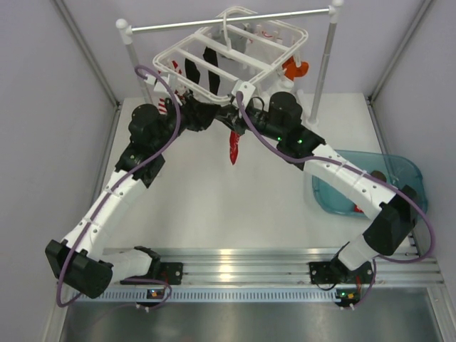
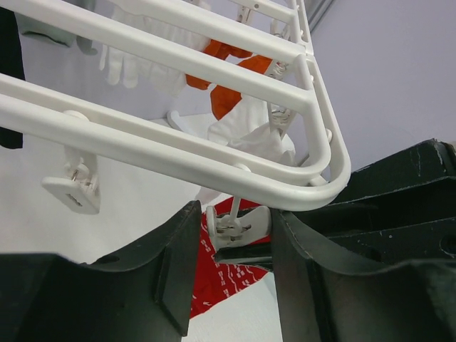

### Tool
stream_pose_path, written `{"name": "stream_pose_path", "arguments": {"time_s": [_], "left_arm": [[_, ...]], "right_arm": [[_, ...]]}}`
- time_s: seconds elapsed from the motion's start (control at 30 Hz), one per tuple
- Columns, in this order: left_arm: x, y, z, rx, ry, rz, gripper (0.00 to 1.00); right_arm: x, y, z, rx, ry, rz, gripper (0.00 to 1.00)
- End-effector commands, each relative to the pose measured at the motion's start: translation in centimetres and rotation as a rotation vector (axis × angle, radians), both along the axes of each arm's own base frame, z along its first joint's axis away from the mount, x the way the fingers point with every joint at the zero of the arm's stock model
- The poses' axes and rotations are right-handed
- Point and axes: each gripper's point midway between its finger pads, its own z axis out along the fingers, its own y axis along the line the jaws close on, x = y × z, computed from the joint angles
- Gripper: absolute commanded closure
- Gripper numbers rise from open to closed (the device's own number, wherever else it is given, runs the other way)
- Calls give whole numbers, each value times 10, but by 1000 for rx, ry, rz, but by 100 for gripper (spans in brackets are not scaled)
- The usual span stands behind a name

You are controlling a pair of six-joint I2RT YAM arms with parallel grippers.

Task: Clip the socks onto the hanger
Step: Open the clamp at the hanger.

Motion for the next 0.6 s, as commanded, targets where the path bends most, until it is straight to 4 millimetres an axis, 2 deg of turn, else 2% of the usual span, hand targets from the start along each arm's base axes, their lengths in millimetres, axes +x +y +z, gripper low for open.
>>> {"name": "stream_pose_path", "arguments": {"time_s": [0.0,0.1,0.23,0.3,0.33,0.37,0.47,0.5,0.57], "left_arm": [[3,6,43,-71,-108,50,53],[4,7,44,-76,-107,57,63],[4,7,43,-73,-101,57,86],[4,7,42,-66,-101,58,92],[5,6,40,-63,-92,55,95],[5,6,40,-62,-90,53,100],[4,5,40,-62,-90,45,100],[5,4,39,-60,-87,42,100],[4,4,38,-57,-86,39,100]], "right_arm": [[-17,4,34,39,-54,34,100],[-17,4,32,36,-55,34,100],[-17,3,31,26,-53,34,100],[-16,2,27,15,-48,26,99],[-17,2,28,15,-49,26,96],[-17,1,27,11,-46,25,82],[-18,-1,28,8,-42,20,66],[-17,-4,27,2,-36,16,58],[-22,-7,32,3,-36,37,50]]}}
